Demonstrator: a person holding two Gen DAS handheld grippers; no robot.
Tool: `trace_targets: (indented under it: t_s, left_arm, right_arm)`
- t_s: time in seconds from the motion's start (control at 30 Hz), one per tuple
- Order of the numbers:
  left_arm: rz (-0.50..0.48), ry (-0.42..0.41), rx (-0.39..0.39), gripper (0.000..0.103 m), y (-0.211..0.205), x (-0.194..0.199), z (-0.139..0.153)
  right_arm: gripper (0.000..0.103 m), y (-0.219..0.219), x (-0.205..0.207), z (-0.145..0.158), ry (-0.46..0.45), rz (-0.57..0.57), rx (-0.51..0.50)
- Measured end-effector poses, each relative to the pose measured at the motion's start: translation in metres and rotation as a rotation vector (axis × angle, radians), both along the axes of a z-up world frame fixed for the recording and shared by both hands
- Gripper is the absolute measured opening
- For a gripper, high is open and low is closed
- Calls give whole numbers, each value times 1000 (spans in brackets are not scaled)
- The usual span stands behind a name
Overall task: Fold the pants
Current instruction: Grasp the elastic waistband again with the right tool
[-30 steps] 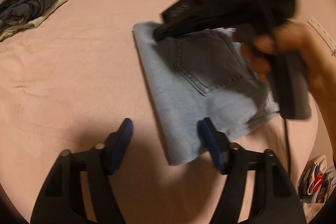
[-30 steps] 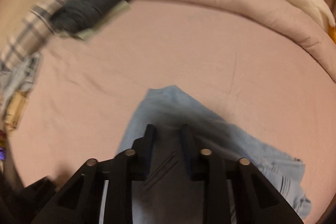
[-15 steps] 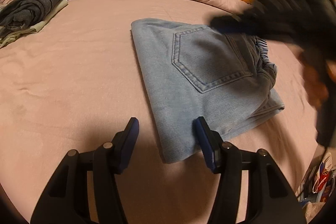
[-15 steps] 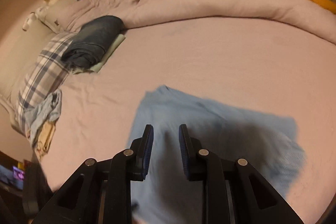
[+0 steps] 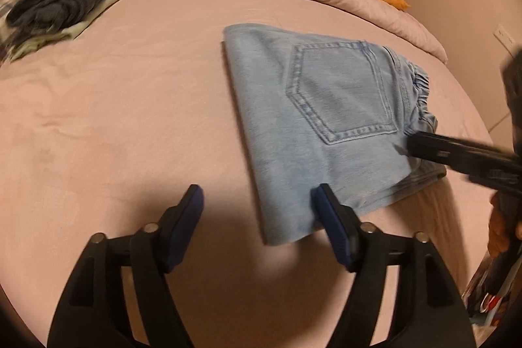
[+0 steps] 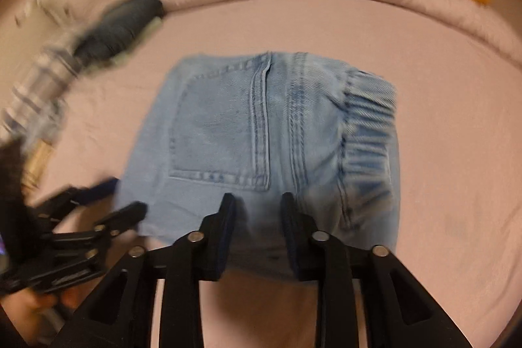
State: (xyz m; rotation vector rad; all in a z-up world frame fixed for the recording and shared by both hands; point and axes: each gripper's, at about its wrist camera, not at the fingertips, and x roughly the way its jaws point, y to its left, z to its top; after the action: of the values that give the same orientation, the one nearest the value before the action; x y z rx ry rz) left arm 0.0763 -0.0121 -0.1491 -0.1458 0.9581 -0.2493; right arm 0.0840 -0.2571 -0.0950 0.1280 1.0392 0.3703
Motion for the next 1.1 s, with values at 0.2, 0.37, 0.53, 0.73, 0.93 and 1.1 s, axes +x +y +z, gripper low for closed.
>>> trace_targets:
  t_s: [0.2, 0.37, 0.53, 0.73, 0.93, 1.1]
  left_arm:
    - [70, 18, -67, 83, 11, -3, 2]
    - [69, 50, -111, 85, 13, 9, 2]
    - [48, 57, -119, 88, 11, 20, 2]
    - [29, 53, -112, 90, 5, 28, 1]
    - [7, 51, -112, 90, -3, 40, 0]
    - [-16, 51, -118, 90, -10, 50, 0]
  right_arm:
    - [76, -61, -20, 6, -44, -145, 261]
    - [77, -101, -13, -22, 58, -269, 397]
    - [77, -102, 0, -39, 98, -257, 461]
    - [79, -81, 21, -35, 100, -208, 430]
    - [80, -76, 28, -37, 95, -169, 385]
    - [82, -72, 36, -39, 90, -144, 372]
